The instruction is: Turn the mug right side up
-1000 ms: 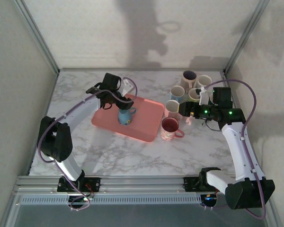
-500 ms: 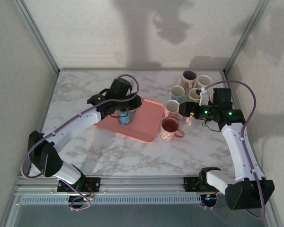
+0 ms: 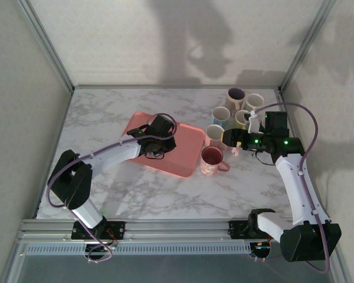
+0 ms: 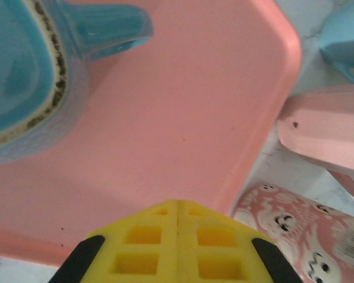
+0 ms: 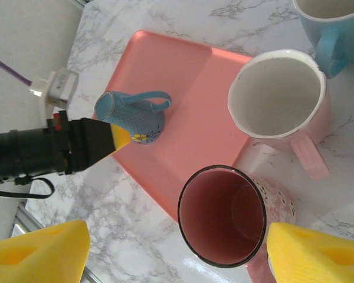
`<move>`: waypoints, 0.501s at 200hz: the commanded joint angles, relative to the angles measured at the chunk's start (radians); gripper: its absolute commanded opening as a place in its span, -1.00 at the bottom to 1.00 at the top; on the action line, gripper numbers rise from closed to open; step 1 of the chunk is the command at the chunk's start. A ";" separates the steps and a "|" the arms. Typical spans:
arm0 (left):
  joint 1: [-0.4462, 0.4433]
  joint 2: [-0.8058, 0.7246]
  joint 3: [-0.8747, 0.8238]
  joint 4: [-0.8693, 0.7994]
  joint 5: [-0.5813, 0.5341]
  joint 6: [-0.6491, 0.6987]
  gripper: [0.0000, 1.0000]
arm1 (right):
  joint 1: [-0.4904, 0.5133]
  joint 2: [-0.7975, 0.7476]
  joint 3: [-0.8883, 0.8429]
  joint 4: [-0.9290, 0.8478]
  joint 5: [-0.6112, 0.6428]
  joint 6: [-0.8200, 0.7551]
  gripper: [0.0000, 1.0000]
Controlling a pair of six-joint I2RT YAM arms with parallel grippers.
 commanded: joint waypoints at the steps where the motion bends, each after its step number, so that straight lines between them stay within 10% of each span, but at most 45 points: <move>1: 0.033 0.013 -0.016 0.023 -0.039 -0.007 -1.00 | -0.007 -0.004 0.006 0.010 -0.023 0.016 0.58; 100: 0.317 -0.009 -0.074 0.002 -0.174 0.190 -1.00 | -0.009 0.025 0.019 0.012 -0.032 0.056 0.57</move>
